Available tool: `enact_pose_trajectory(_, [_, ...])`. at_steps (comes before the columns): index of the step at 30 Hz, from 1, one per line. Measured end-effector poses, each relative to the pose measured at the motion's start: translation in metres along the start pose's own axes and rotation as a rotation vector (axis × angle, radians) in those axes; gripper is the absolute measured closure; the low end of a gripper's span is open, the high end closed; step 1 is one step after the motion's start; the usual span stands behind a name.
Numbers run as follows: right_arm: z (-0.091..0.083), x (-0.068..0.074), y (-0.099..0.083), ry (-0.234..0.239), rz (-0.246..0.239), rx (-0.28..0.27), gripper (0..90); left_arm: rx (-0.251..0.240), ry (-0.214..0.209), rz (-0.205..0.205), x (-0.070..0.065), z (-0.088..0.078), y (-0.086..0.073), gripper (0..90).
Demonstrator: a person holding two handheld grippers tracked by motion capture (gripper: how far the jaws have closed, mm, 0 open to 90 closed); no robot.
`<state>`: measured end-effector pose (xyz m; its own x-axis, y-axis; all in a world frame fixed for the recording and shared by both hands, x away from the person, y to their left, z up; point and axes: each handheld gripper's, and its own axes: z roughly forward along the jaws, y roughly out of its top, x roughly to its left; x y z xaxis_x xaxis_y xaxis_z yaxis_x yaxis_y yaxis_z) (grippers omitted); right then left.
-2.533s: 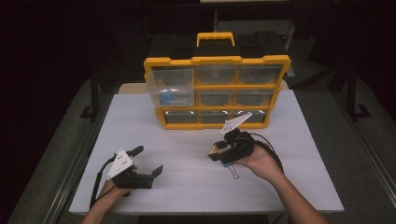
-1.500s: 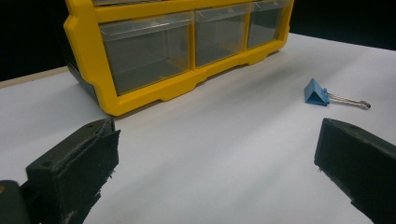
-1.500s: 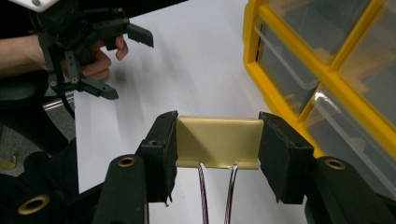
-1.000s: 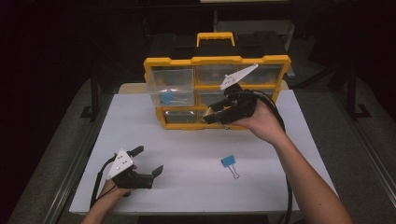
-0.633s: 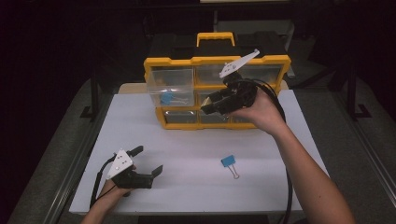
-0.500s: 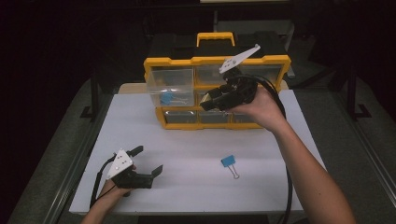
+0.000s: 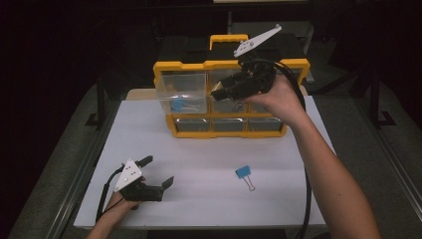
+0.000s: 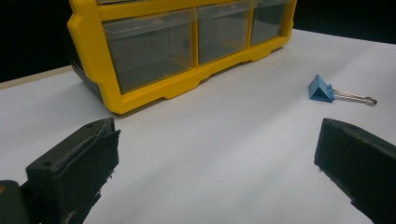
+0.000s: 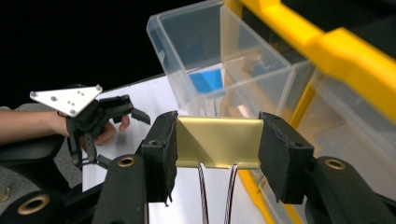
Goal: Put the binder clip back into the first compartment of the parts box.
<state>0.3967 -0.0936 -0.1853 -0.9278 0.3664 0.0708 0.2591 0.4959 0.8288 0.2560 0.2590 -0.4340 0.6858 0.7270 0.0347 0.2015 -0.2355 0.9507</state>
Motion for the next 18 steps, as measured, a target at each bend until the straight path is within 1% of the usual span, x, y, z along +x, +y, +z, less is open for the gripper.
enact_pose_trajectory(3, [-0.001,-0.001,0.004,-0.001,0.011,-0.004,49.2,0.006,0.002,-0.006,0.000,0.000,0.000,0.0])
enact_pose_trajectory(4, [-0.001,-0.001,0.007,-0.004,0.012,-0.006,49.2,0.007,0.000,0.005,0.000,0.000,0.000,0.0])
enact_pose_trajectory(5, [-0.001,-0.003,0.012,-0.006,0.010,-0.008,49.2,0.003,-0.006,0.004,-0.001,0.000,-0.001,0.0])
enact_pose_trajectory(8, [-0.001,-0.004,0.019,0.001,0.019,-0.013,49.2,0.001,-0.015,0.008,-0.002,0.001,0.000,0.0])
enact_pose_trajectory(9, [-0.001,-0.005,0.022,0.004,0.020,-0.015,49.2,0.014,-0.015,0.012,-0.002,0.000,0.000,0.0])
enact_pose_trajectory(10, [0.000,-0.006,0.024,0.003,0.015,-0.014,49.2,0.013,-0.014,0.010,-0.003,0.000,0.000,0.0])
enact_pose_trajectory(11, [0.000,-0.006,0.026,0.005,0.020,-0.014,49.1,0.010,-0.015,0.008,-0.003,0.000,0.000,0.0])
enact_pose_trajectory(12, [0.001,-0.007,0.029,0.008,0.010,-0.015,49.2,0.005,-0.016,0.004,-0.003,0.000,0.000,0.0])
enact_pose_trajectory(16, [0.004,-0.007,0.039,0.012,0.016,-0.013,49.2,0.009,-0.017,0.006,-0.003,0.000,0.000,0.0])
enact_pose_trajectory(17, [0.006,-0.008,0.041,0.013,0.005,-0.013,49.1,0.010,-0.018,0.007,-0.003,0.000,0.000,0.0])
enact_pose_trajectory(18, [0.007,-0.007,0.043,0.015,0.009,-0.015,49.2,0.006,-0.021,0.003,-0.003,0.001,0.000,0.0])
